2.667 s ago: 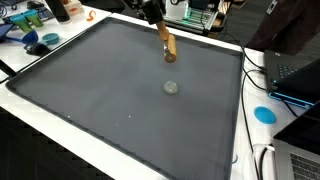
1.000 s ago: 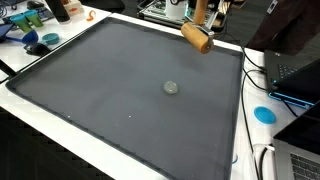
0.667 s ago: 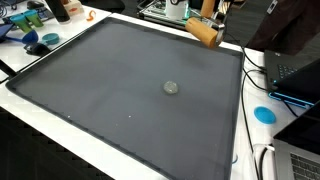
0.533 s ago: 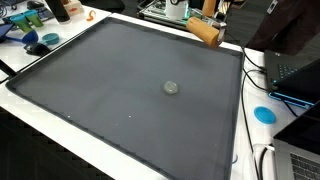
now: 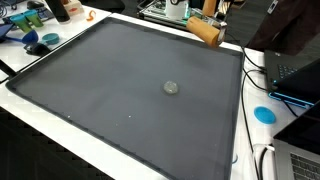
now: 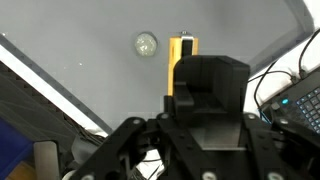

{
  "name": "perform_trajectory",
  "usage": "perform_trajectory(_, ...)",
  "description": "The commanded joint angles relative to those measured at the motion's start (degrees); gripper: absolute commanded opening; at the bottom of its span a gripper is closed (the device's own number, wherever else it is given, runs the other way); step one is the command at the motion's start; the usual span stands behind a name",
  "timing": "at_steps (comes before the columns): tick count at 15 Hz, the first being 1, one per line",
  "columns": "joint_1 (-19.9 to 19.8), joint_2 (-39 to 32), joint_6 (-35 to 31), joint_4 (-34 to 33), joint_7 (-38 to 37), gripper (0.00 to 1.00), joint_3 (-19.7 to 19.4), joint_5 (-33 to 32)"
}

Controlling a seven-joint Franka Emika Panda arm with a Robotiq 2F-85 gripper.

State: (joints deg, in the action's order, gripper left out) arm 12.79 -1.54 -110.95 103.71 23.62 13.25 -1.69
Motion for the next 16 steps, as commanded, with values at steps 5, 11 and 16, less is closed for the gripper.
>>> perform_trajectory(5,-0.14,-2.93,-1.36,0.31,2.3,0.23,-0.08,0.38)
perform_trajectory(11,-0.46,-9.04,-3.27,0.1,5.56,0.23,0.18,-0.69)
perform_trajectory(16,-0.92,-12.42,-7.06,1.15,6.72,0.23,0.11,-1.25)
